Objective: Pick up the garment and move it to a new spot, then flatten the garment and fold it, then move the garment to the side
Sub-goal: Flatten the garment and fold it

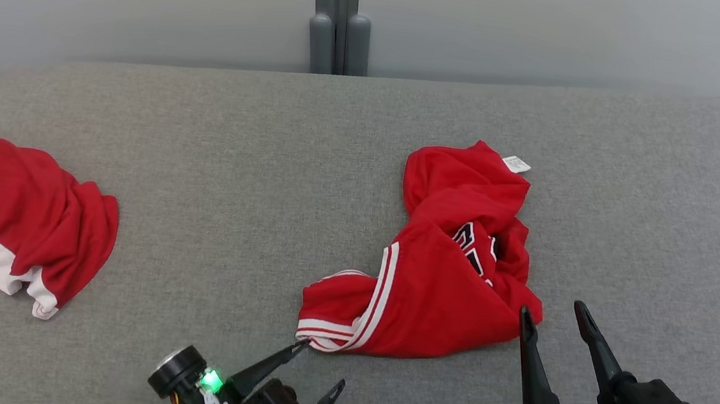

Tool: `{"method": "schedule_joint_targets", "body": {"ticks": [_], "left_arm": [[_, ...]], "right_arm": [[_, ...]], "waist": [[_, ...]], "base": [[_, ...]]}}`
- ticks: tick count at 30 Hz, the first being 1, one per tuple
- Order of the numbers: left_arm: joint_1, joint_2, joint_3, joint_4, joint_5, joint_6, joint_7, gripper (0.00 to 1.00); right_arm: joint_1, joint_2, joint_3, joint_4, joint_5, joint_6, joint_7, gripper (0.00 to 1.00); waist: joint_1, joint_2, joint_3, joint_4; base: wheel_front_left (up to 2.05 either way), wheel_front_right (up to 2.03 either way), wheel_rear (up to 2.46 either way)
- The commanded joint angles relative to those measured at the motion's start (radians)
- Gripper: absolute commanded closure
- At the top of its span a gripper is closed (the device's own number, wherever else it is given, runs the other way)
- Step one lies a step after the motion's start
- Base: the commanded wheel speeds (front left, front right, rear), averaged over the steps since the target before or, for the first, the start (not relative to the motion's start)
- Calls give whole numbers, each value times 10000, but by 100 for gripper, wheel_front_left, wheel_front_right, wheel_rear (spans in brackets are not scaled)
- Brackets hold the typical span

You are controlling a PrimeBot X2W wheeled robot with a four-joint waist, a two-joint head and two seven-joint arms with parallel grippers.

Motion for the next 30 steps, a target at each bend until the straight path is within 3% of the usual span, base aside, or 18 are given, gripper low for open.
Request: {"method": "schedule_joint_targets", "body": {"ticks": [1,18,19,20,25,30], "left_arm": [[-425,79,-76,191,167,7,-4,0],[-2015,371,-912,1194,63,12,-3,2],[-2084,392,-983,1167,57,9,-3,77],[-2142,390,-1011,1141,14,8,-3,100],[-2407,317,-1453,456,-660,-26,-5,100],[-2933,196,-1882,-911,-3133,-28,-5,100]], "right_arm": [[-210,-15,29,-45,-68,-17,-2,0],[-941,-12,51,-131,19,-17,-2,0],[-993,-12,87,-137,54,-17,-2,0],[-1033,-12,100,-142,84,-17,-2,0],[-1091,-15,-29,-110,317,-17,-2,0],[-1059,-12,-186,-123,470,-17,-2,0]], "waist": [[0,0,462,-357],[0,0,1688,-1336],[0,0,1726,-1394],[0,0,1763,-1439],[0,0,1820,-1770],[0,0,1697,-2199]], "base": [[0,0,0],[0,0,0],[0,0,0],[0,0,0],[0,0,0],[0,0,0]]}}
